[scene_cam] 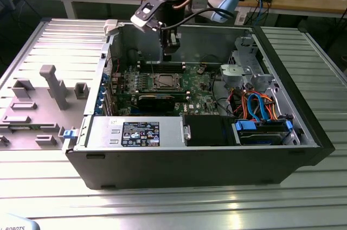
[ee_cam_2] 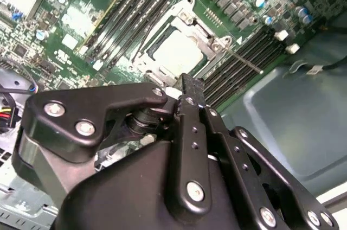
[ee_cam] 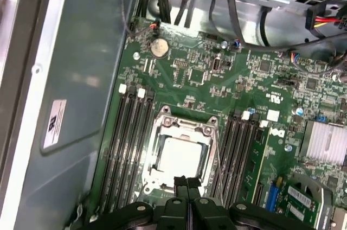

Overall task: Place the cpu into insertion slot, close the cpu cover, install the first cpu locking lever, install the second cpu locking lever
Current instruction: 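Install the first cpu locking lever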

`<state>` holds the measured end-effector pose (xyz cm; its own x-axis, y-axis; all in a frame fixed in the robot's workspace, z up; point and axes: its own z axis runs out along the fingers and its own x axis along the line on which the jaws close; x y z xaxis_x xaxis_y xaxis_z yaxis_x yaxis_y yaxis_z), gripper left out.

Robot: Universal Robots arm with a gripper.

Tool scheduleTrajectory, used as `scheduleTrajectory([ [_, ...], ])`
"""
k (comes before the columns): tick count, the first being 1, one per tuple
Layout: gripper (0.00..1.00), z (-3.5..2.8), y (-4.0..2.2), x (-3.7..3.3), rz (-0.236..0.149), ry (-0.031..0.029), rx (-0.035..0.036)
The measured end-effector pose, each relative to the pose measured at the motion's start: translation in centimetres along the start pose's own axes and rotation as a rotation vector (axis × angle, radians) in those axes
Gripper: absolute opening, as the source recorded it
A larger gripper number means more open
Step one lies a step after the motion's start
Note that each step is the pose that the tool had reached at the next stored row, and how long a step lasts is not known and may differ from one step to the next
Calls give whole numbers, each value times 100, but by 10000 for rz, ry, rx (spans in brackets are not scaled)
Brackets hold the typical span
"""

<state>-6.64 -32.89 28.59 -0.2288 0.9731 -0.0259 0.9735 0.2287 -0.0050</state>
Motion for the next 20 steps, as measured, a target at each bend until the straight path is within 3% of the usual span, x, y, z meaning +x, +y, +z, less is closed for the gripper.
scheduleTrajectory([
  [6,11,1,-123,29,-160,1,-5],
  [9,11,0,-137,32,-500,-3,-12],
  [20,11,0,-139,33,-2760,-13,-72],
])
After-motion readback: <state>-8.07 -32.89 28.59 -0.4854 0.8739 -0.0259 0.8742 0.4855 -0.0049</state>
